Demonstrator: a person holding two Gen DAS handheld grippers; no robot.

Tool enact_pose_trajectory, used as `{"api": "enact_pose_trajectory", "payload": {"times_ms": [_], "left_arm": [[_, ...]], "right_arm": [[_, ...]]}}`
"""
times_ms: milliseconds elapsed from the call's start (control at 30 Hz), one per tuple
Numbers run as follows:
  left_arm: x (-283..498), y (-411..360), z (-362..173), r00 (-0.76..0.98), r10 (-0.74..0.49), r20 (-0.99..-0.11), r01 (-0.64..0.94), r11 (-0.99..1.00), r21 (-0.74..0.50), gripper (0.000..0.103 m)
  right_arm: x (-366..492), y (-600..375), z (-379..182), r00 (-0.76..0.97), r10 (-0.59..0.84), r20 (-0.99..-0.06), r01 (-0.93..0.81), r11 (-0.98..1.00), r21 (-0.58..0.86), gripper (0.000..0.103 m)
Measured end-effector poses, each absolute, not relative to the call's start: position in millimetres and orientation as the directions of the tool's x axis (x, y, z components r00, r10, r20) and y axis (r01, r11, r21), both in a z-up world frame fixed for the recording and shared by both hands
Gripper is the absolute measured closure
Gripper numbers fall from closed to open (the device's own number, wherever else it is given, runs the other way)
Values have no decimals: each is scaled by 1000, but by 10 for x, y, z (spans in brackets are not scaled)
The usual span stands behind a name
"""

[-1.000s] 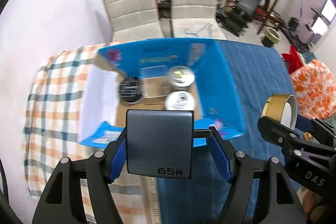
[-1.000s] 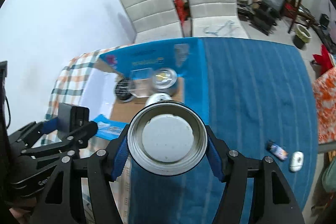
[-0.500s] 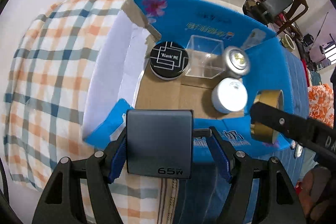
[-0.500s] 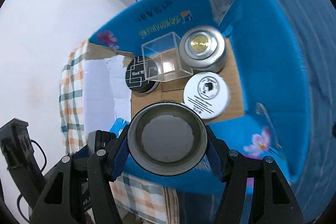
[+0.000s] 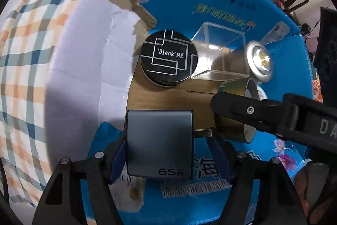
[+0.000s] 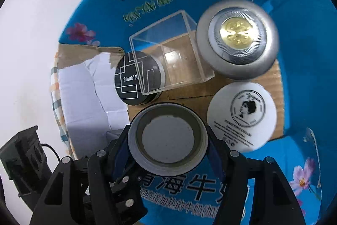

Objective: Organize rigid objects
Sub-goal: 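Carry the grey charger and white lid over the blue box with both tools, then release the charger and lid inside the box, withdraw both tools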

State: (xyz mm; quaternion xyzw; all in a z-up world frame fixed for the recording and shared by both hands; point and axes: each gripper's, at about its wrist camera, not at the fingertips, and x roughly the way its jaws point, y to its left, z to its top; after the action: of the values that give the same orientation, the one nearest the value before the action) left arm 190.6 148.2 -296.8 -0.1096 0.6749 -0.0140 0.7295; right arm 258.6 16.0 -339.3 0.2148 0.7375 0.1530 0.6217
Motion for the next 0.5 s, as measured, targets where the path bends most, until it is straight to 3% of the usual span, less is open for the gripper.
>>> {"api": "enact_pose_trajectory", "payload": {"times_ms": [367, 500], "left_arm": [[2064, 1544, -3236, 3, -184, -983, -105, 978, -183, 33], [2057, 1541, -3170, 11, -198, -980, -106, 974, -198, 25]], "right_arm": [[2684, 229, -3521, -147, 434, -889, 110, 900, 422, 34], [2723, 175, -3516, -145, 431, -890, 112, 901, 418, 30]]}}
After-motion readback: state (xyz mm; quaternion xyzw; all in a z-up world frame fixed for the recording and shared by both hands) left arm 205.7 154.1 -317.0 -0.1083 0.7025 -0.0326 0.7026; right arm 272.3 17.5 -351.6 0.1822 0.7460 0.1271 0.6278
